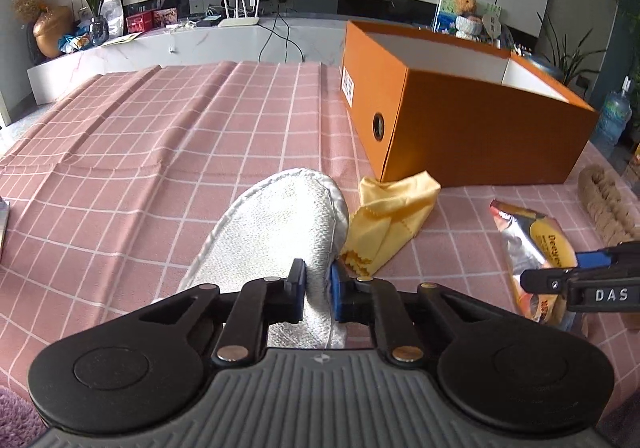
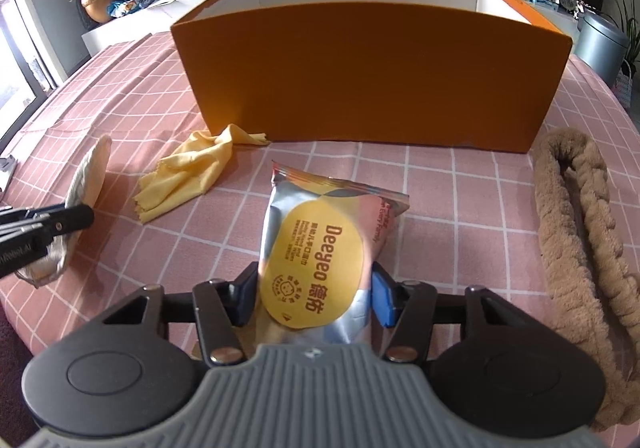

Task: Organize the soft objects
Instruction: 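Lift the white pad in the left tool while the right tool carries the wipes pack over the box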

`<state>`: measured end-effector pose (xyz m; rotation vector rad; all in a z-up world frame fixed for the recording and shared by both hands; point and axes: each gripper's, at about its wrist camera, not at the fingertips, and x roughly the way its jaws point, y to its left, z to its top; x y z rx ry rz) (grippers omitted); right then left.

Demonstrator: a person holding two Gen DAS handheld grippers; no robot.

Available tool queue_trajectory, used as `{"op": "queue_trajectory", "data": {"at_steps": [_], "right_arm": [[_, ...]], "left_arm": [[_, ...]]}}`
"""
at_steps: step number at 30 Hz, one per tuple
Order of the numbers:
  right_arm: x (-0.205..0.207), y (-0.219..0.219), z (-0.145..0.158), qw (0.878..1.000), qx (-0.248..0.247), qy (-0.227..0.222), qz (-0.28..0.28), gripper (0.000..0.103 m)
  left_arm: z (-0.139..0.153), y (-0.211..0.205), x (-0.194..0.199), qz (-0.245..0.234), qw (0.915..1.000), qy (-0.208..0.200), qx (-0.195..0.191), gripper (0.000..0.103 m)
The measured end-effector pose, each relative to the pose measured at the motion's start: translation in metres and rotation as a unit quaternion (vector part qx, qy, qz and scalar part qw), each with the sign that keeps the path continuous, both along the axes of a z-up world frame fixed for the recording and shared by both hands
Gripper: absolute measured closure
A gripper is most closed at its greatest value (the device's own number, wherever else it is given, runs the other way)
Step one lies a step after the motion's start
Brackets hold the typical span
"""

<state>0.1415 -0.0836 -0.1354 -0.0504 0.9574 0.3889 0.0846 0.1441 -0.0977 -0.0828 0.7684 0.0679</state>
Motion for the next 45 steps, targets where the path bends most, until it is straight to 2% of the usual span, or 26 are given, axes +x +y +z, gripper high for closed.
{"op": "queue_trajectory", "data": {"at_steps": [23, 36, 45], "right_arm": [[-0.019, -0.019, 0.055, 0.997, 0.044, -0.069, 0.006, 0.05], [-0.005, -0.03, 0.102, 0.991, 0.044, -0.125, 0.018, 0.05], [0.03, -0.032, 0.143, 0.985, 0.032, -0.163, 0.037, 0.05]], "left_arm": [[0.074, -0.033, -0.007, -0.048, 0.9927, -0.106, -0.031, 0.091], [0.107, -0.049, 0.02, -0.085, 0.9843, -0.153, -0.027, 0.091], [0.134, -0.065, 0.058, -0.113, 0.9752, -0.188, -0.028, 0.091]]}}
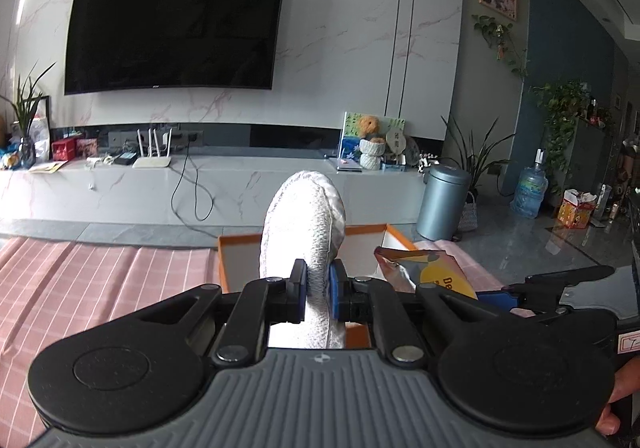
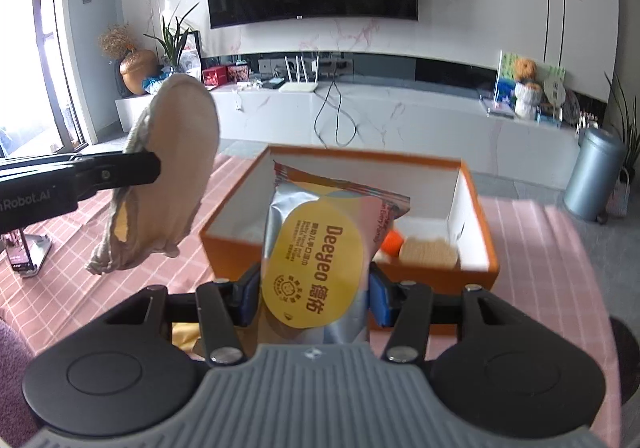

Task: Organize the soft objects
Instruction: 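Lift the white pad in the left tool while the right tool carries the wipes pack over the box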

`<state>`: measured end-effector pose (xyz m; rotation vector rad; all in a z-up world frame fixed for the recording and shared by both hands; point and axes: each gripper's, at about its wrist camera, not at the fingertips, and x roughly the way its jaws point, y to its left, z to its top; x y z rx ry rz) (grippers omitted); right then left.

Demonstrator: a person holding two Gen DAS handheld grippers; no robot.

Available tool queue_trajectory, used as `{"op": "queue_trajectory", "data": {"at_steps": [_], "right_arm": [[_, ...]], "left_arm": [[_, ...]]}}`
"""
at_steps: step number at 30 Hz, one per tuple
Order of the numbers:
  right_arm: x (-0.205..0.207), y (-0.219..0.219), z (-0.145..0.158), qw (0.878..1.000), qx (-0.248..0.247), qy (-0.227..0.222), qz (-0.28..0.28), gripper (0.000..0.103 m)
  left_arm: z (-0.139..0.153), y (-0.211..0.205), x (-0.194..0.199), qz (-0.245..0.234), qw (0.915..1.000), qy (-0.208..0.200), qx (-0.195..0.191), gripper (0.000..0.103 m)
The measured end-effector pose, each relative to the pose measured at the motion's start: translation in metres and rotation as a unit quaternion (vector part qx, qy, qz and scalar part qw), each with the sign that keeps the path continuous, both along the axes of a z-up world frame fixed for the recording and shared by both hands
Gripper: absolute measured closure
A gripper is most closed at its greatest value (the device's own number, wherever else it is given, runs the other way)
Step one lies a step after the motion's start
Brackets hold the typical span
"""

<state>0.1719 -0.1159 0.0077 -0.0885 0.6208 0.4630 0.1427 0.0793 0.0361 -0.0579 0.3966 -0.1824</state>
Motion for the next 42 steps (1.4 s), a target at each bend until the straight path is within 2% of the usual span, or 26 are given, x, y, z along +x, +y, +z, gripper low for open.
{"op": "queue_trajectory", "data": {"at_steps": [7, 13, 21, 28, 38, 42], "right_arm": [[0.04, 0.007, 0.016, 1.0, -0.013, -0.011, 0.008, 0.05], [0.087, 0.01, 0.01, 0.999, -0.034, -0.005, 0.01, 0.05], [0.153, 0.017, -0.019, 0.997, -0.076, 0.03, 0.016, 0.05], [0.205, 0.027, -0.058, 0.989, -0.127, 0.073, 0.024, 0.05], [0.249, 0.037, -0.097, 0.974, -0.188, 0.12, 0.029, 0.05], [0.26, 0.04, -0.102, 0.971, -0.203, 0.124, 0.027, 0.05]], "left_arm": [[0.004, -0.009, 0.034, -0.013, 0.9999, -0.006, -0.001, 0.091], [-0.002, -0.007, 0.066, -0.016, 0.9997, 0.009, -0.015, 0.091], [-0.025, -0.004, 0.109, -0.023, 0.998, 0.052, -0.028, 0.091], [-0.051, -0.003, 0.136, -0.027, 0.9952, 0.092, -0.019, 0.091], [-0.07, 0.002, 0.156, -0.023, 0.9915, 0.127, -0.019, 0.091], [-0.071, -0.003, 0.163, -0.023, 0.9907, 0.133, -0.017, 0.091]]}}
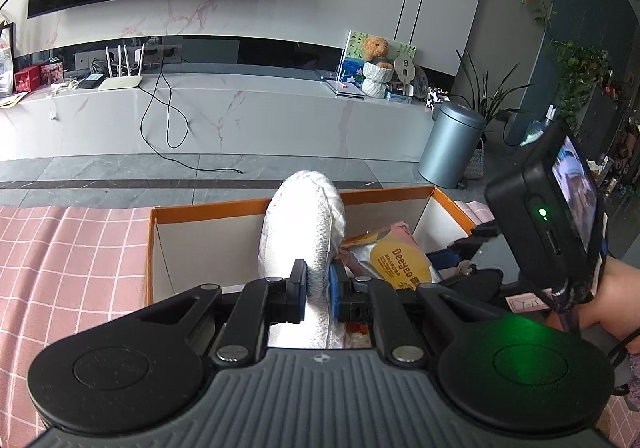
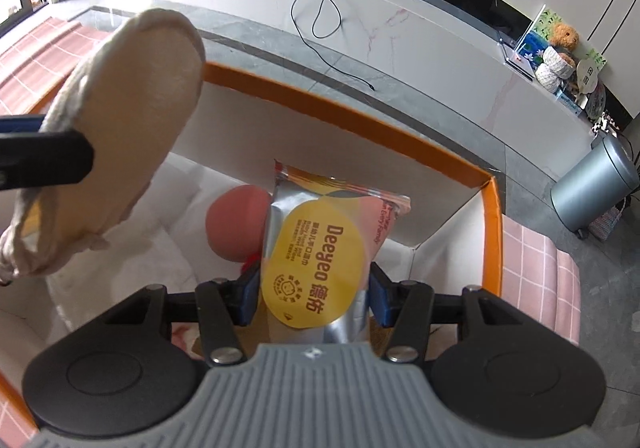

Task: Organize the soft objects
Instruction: 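Lift the white pad in the left tool while the right tool carries the wipes pack over the box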

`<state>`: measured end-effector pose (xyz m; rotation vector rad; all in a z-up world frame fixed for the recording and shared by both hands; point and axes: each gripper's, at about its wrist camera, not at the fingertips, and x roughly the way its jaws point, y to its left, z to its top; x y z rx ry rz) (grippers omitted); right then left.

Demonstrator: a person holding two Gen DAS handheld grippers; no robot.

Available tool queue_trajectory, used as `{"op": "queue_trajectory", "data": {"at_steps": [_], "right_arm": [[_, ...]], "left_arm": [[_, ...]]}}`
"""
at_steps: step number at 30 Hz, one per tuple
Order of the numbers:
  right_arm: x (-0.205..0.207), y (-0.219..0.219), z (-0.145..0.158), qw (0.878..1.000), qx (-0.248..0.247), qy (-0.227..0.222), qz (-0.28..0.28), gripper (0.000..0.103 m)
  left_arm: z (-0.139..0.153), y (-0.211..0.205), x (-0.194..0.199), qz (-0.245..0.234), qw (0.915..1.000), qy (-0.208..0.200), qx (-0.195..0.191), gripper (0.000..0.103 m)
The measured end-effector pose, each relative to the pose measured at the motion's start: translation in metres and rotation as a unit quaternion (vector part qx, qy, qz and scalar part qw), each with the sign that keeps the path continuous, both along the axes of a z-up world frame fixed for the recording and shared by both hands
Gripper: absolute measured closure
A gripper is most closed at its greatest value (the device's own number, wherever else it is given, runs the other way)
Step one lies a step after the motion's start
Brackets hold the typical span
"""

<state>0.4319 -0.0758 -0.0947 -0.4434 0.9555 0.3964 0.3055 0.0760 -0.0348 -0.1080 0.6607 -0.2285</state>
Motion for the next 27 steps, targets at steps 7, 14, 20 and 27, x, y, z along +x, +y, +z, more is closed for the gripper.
{"op": "queue_trajectory", "data": {"at_steps": [7, 14, 20, 27], "right_arm": [[0.004, 0.005, -0.002, 1.0, -0.024, -0.013, 0.002, 0.048], [-0.013, -0.002, 0.025, 0.999, 0.049, 0.006, 0.012, 0.049], [-0.032, 0.019, 0.024, 0.996, 0.059, 0.03, 0.062, 0.049], [-0.034, 0.03, 0.001, 0.997, 0.022, 0.042, 0.06, 0.047]], "left_arm": [[-0.003, -0.003, 0.006, 0.0, 1.0, 0.008, 0.001, 0.091], [-0.003, -0.002, 0.005, -0.002, 0.9999, 0.009, 0.008, 0.091], [-0.003, -0.002, 0.006, 0.004, 0.9998, 0.007, 0.017, 0.091], [-0.005, 0.001, 0.003, 0.002, 0.9995, 0.01, 0.029, 0.09]]}}
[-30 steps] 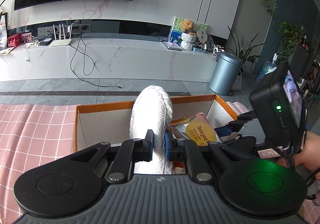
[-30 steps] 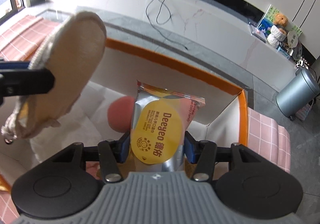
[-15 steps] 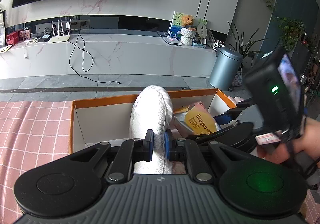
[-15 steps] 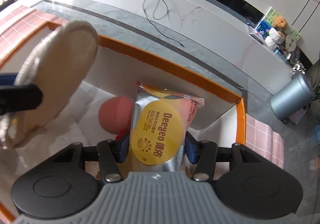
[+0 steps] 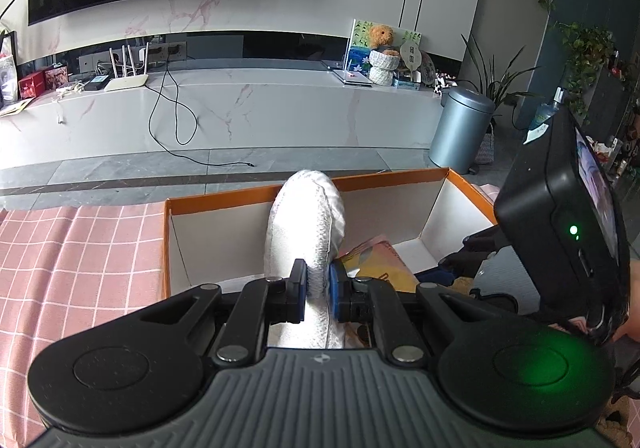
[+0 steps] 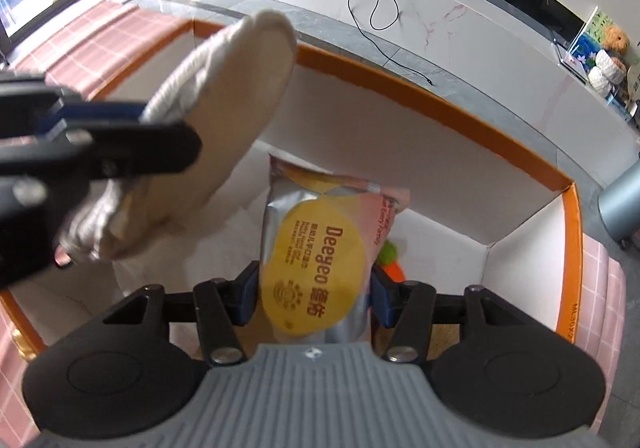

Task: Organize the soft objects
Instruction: 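Lift the white pad in the left tool while the right tool carries the wipes pack over the box, then open the left tool releasing the pad while the right tool drops the wipes pack into the box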

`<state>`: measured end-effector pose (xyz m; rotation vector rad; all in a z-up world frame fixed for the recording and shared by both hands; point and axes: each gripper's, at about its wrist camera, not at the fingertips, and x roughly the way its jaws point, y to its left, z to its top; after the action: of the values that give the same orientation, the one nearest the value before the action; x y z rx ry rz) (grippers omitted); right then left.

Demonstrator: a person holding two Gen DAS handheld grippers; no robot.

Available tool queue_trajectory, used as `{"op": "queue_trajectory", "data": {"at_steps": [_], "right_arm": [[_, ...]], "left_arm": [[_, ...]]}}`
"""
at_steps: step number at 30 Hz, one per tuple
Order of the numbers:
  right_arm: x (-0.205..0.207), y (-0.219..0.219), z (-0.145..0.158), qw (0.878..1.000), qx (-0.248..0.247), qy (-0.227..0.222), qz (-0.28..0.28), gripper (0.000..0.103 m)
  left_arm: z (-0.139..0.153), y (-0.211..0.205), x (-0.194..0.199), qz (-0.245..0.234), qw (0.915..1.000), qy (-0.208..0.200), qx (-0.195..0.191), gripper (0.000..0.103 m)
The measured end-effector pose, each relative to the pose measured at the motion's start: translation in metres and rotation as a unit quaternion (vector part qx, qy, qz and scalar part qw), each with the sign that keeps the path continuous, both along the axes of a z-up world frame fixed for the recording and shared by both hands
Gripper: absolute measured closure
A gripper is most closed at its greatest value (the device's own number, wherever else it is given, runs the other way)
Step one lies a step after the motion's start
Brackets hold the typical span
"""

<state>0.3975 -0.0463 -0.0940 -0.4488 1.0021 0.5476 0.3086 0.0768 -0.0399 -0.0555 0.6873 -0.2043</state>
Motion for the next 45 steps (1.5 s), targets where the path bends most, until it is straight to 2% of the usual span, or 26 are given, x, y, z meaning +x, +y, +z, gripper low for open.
{"op": "queue_trajectory", "data": {"at_steps": [3, 6, 9, 14, 17, 19, 21, 26, 28, 29, 30, 31, 34, 38, 45], "right_arm": [[-0.001, -0.003, 0.004, 1.0, 0.005, -0.005, 0.003, 0.044], [-0.007, -0.008, 0.013, 1.0, 0.01, -0.02, 0.004, 0.036], [-0.012, -0.016, 0.022, 0.999, 0.018, -0.035, 0.004, 0.035], [-0.027, -0.033, 0.041, 0.997, 0.028, -0.07, -0.008, 0.032], [-0.033, -0.044, 0.047, 0.996, 0.027, -0.085, -0.023, 0.032], [-0.036, -0.047, 0.047, 0.996, 0.023, -0.088, -0.025, 0.032], [-0.039, -0.05, 0.046, 0.996, 0.023, -0.087, -0.025, 0.032], [-0.043, -0.053, 0.042, 0.996, 0.027, -0.081, -0.024, 0.032], [-0.044, -0.053, 0.041, 0.996, 0.027, -0.079, -0.023, 0.032], [-0.043, -0.054, 0.041, 0.996, 0.027, -0.079, -0.024, 0.032], [-0.043, -0.054, 0.04, 0.996, 0.027, -0.079, -0.025, 0.032], [-0.044, -0.054, 0.041, 0.996, 0.028, -0.079, -0.026, 0.032], [-0.046, -0.058, 0.042, 0.996, 0.029, -0.082, -0.028, 0.032], [-0.05, -0.063, 0.051, 0.995, 0.033, -0.092, -0.029, 0.032], [-0.075, -0.079, 0.078, 0.988, 0.061, -0.134, -0.045, 0.027]], "left_arm": [[-0.002, -0.001, 0.0, -0.002, 1.0, 0.002, -0.002, 0.09], [-0.004, -0.001, 0.0, 0.0, 1.0, 0.003, -0.006, 0.09], [-0.005, -0.001, -0.002, 0.005, 1.0, 0.003, -0.007, 0.09], [-0.004, -0.007, -0.005, 0.0, 0.9995, 0.015, 0.027, 0.09], [-0.011, -0.021, -0.002, -0.023, 0.9969, 0.038, 0.064, 0.09], [-0.019, -0.027, -0.001, -0.028, 0.9954, 0.058, 0.071, 0.09], [-0.026, -0.029, 0.001, -0.025, 0.9946, 0.076, 0.067, 0.09], [-0.034, -0.022, 0.006, -0.013, 0.993, 0.114, 0.028, 0.087], [-0.034, -0.019, 0.005, -0.011, 0.9928, 0.117, 0.023, 0.08], [-0.034, -0.019, 0.004, -0.009, 0.9929, 0.116, 0.025, 0.079], [-0.033, -0.018, 0.003, -0.007, 0.9931, 0.114, 0.027, 0.072], [-0.033, -0.017, 0.002, -0.004, 0.9933, 0.112, 0.03, 0.061], [-0.029, -0.019, -0.003, 0.006, 0.9939, 0.104, 0.037, 0.047], [-0.016, -0.016, -0.014, 0.005, 0.9959, 0.086, 0.028, 0.044], [0.026, -0.007, -0.048, 0.006, 0.9999, 0.014, -0.004, 0.043]]}}
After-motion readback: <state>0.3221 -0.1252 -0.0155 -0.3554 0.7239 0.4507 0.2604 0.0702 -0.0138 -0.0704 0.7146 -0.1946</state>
